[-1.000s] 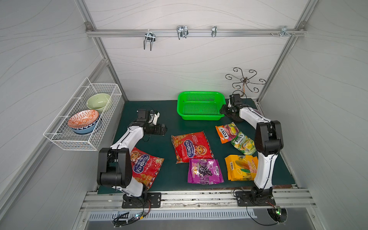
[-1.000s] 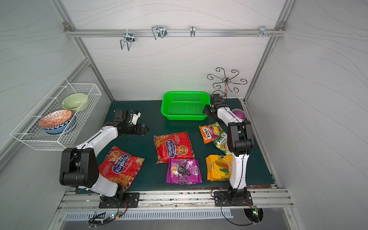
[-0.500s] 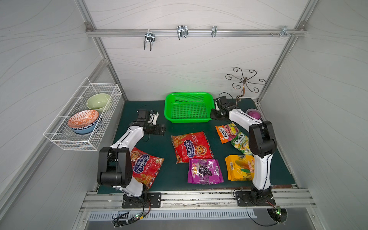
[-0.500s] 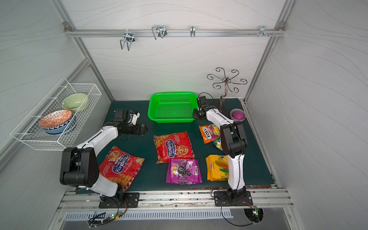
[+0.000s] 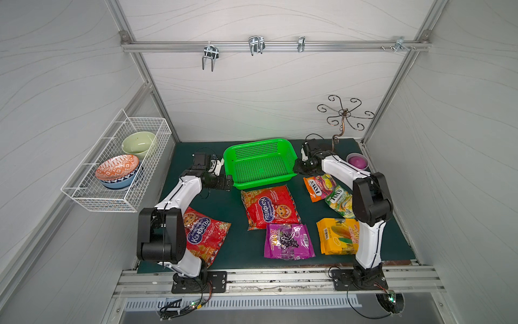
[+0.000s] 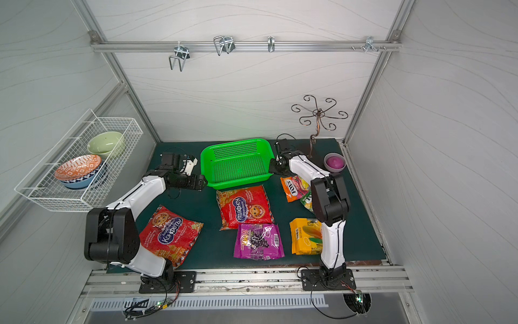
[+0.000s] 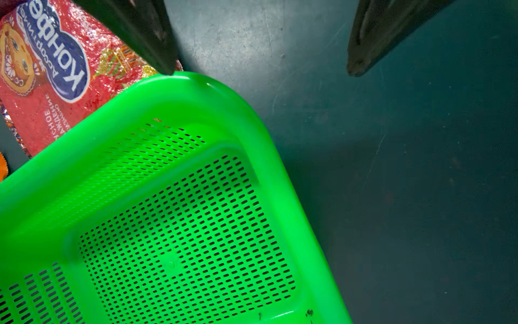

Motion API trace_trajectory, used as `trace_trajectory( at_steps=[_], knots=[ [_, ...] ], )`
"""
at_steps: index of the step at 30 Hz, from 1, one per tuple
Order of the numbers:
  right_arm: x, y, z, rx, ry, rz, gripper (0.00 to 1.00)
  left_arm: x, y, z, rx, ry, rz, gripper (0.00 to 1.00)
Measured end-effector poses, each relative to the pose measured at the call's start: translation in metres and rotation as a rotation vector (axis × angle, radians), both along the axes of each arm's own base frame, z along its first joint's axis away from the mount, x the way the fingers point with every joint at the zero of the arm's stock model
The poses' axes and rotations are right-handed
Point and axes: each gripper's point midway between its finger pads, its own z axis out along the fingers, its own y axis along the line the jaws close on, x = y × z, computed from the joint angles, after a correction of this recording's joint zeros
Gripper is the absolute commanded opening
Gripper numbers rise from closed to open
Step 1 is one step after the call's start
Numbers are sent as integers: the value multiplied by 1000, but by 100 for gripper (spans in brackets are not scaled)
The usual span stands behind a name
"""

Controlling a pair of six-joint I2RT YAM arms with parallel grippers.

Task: Put the candies in the basket
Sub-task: Move the basket to the center of the board, then pick up the candy at the center of the board.

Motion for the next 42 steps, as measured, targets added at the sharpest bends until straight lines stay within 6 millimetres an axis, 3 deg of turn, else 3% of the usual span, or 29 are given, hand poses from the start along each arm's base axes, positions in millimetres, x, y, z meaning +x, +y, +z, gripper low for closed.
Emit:
trace_trajectory(
  at_steps=[4,7,12,16,21,26,34,37,42],
  knots=[
    [-7,-2,9,-2,9,12,58,-1,-3,2,-19,0,-10,91],
    [-19,-6,30,-2,-24,44,61,-6,-5,7,-48,3,-15,91],
    [-57,-16,78,27,-127,129,66,-28,-20,23,-136,52,-73,90],
    [-104,-14,88,78,-196,276,67,-56,-35,27,-222,124,-136,85],
    [-144,3,56,97,-180,490,65,-87,-48,9,-321,231,-137,67],
    [-155,6,28,119,-139,525,57,-110,-64,-16,-421,344,-101,45],
    [-168,4,-30,138,-39,482,55,-101,-90,-38,-434,390,-103,44],
    [-169,7,-40,144,-20,471,54,-96,-91,-53,-407,409,-80,43],
    [-166,11,-50,145,-9,463,46,-80,-89,-58,-385,371,-54,42]
  ],
)
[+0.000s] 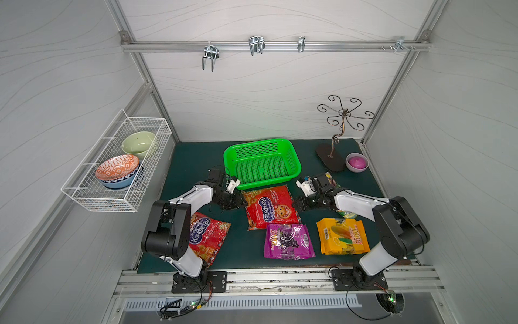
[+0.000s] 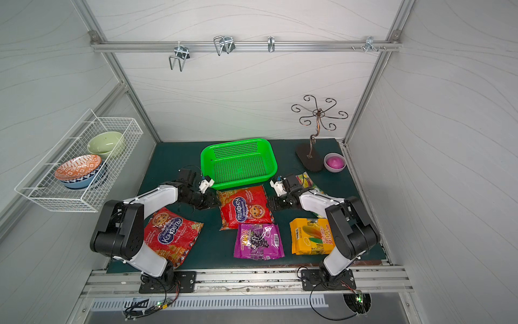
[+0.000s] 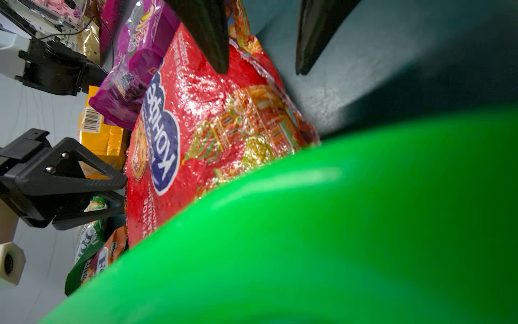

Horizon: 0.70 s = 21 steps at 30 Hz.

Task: Put the candies in the basket
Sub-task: Pick up the candy at the center of the board.

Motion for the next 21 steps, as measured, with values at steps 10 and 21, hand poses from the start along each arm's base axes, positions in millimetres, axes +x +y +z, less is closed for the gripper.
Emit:
trace_trajectory(
  at_steps=[10,21],
  knots=[
    [3,1,-4,0,6,-15,41,15,3,-10,26,0,43,38],
    [11,-6,3,-15,-48,-66,39,19,11,-15,78,3,77,20]
  ],
)
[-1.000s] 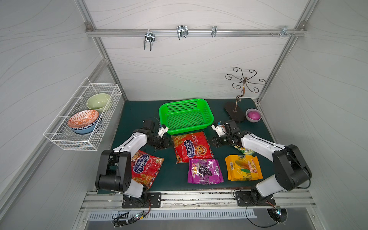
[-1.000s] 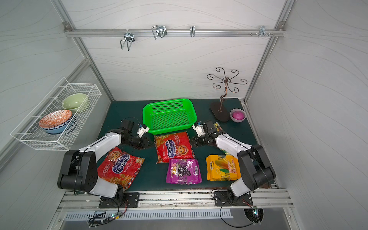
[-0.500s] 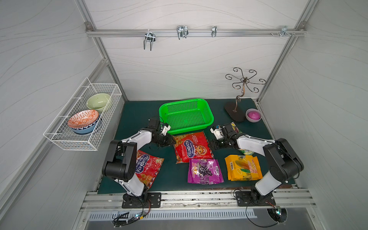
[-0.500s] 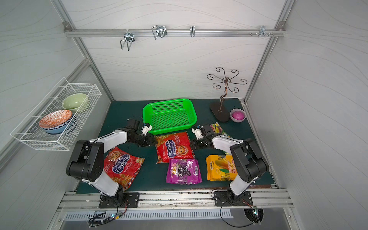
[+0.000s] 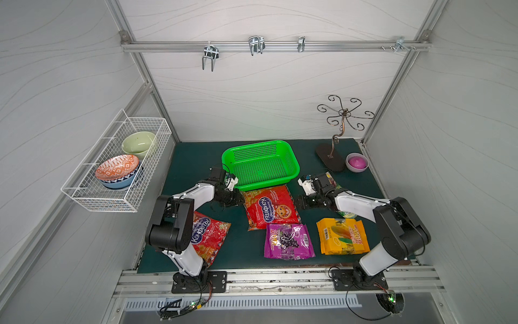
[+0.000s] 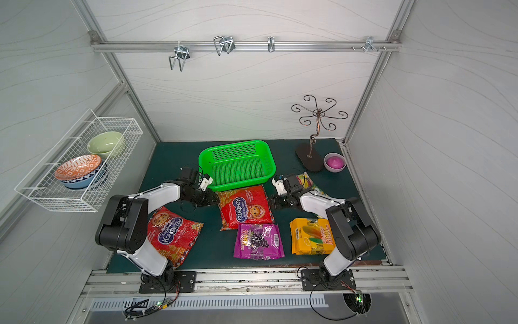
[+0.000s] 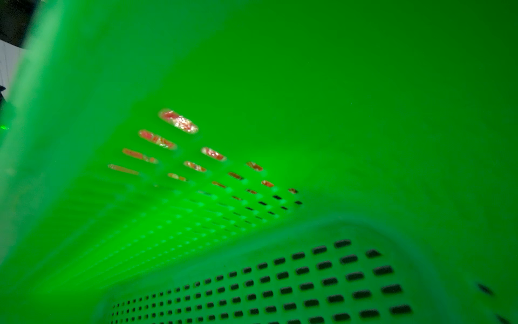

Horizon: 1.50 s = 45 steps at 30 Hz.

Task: Put the candies in the basket
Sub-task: Pick up the candy at the center of the board.

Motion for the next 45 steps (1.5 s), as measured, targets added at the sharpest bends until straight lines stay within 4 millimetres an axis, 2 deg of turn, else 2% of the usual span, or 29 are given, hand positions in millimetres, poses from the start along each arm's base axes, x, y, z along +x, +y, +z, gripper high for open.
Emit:
trace_trajectory(
  at_steps=[19,21,23,26,30,33,38,45],
  knots=[
    [2,5,-1,24,-4,-33,36,16,-11,-2,-24,-2,-13,20],
    [2,6,-4,23,2,-30,36,16,-13,-2,-25,-1,-17,19],
    [1,7,-9,17,14,-25,36,16,-13,-2,-26,1,-15,12],
    [-1,10,-16,12,33,-19,22,15,-14,-2,-27,2,-17,2],
    [3,20,-19,25,53,8,0,15,-15,-1,-29,5,-17,0],
    [4,24,-17,32,56,17,0,15,-15,-1,-28,8,-18,0],
    [1,23,-8,42,39,18,0,11,-15,1,-26,31,-20,0],
    [-16,29,41,104,-48,58,0,-22,-11,23,-19,102,-32,0]
  ],
)
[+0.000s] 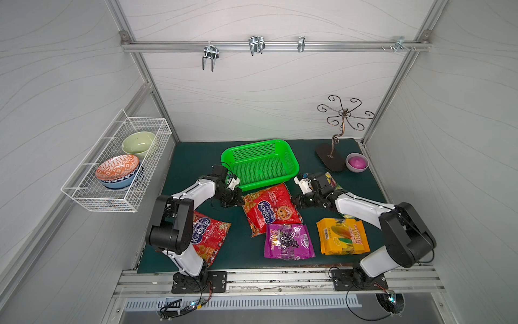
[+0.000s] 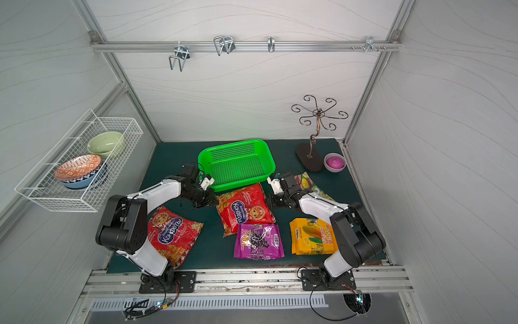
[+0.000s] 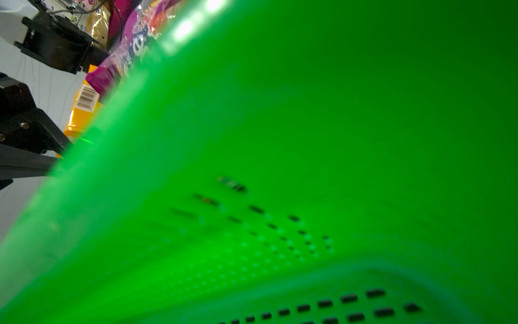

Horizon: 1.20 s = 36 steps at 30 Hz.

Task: Put the candies in the basket
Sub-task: Pick up the candy at the center of the board.

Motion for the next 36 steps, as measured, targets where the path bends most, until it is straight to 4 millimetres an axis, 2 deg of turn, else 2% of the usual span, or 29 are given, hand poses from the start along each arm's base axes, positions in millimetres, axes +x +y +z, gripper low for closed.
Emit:
trace_trajectory(
  at_steps=[3,11,15,19,23,28,34,36],
  knots=[
    [-10,2,15,13,-27,17,0,-9,1,11,-5,7,-2,0],
    [-34,2,47,27,-85,46,0,-27,2,20,-7,67,-15,0],
    [-39,-2,60,27,-116,48,0,-23,3,41,-36,44,-5,0],
    [-37,-2,70,28,-145,50,0,-21,8,60,-60,24,17,0],
    [-32,2,88,38,-178,54,0,-13,12,79,-90,11,41,0],
    [-21,9,123,72,-242,52,0,1,15,116,-106,-43,56,0],
    [-2,16,164,98,-333,34,0,20,21,177,-74,-208,56,0],
    [5,19,175,103,-355,24,0,24,23,191,-58,-256,57,0]
  ],
)
